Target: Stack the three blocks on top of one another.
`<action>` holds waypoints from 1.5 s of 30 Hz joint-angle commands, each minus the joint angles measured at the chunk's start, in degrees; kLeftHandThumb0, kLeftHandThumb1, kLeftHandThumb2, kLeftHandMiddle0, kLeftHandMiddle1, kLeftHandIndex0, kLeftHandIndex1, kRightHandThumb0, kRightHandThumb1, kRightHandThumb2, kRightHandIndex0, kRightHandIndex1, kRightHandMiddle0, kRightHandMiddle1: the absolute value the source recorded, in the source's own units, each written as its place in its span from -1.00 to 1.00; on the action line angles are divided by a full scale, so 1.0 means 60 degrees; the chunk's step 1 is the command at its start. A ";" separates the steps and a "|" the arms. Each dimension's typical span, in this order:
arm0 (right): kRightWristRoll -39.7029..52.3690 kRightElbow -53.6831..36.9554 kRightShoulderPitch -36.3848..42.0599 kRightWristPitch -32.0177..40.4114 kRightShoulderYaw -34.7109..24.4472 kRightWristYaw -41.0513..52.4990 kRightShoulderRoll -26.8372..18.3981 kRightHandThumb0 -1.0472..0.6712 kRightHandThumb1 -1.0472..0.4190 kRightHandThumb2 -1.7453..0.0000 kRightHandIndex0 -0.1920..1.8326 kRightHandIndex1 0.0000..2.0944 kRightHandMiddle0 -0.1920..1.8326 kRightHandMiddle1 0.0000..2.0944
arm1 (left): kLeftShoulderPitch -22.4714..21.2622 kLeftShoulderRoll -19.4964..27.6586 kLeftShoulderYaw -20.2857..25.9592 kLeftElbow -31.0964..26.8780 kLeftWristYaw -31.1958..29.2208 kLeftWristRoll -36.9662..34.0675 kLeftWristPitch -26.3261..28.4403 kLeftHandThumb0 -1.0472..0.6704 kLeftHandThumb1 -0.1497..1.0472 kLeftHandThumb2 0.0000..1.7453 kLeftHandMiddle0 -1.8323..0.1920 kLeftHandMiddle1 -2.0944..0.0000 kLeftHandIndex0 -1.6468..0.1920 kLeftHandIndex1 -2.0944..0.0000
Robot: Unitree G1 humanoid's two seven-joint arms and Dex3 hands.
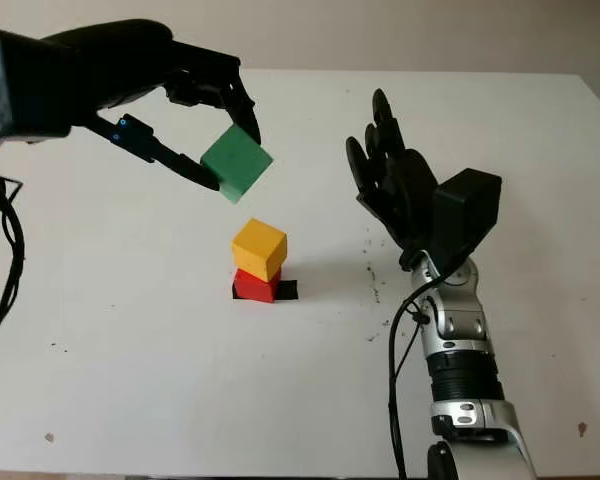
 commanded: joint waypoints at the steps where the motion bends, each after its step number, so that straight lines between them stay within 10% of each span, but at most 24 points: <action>1: 0.0018 -0.0099 -0.0030 0.0038 0.0016 0.0015 0.0004 -0.58 -1.00 0.45 -1.00 -1.00 -0.99 -0.95 | 0.0124 -0.0080 0.0312 -0.0029 0.0153 -0.0347 0.0114 -0.27 1.00 -0.89 0.59 0.98 0.49 -0.53; 20: 0.0119 -0.0092 -0.0010 0.0166 0.0030 0.0165 -0.0013 -0.56 -1.00 0.46 -1.00 -1.00 -0.99 -0.95 | 0.1757 -0.0959 0.0657 0.0152 0.1262 -0.1660 0.0382 -0.30 1.00 -0.80 0.63 0.96 0.57 -0.62; 45: 0.0019 -0.0038 0.0074 0.0146 0.0054 0.0253 -0.0026 -0.56 -1.00 0.46 -1.00 -1.00 -0.99 -0.95 | 0.1429 -0.1595 0.0542 0.1083 0.0476 -0.2543 0.1105 -0.29 1.00 -0.81 0.59 0.93 0.54 -0.78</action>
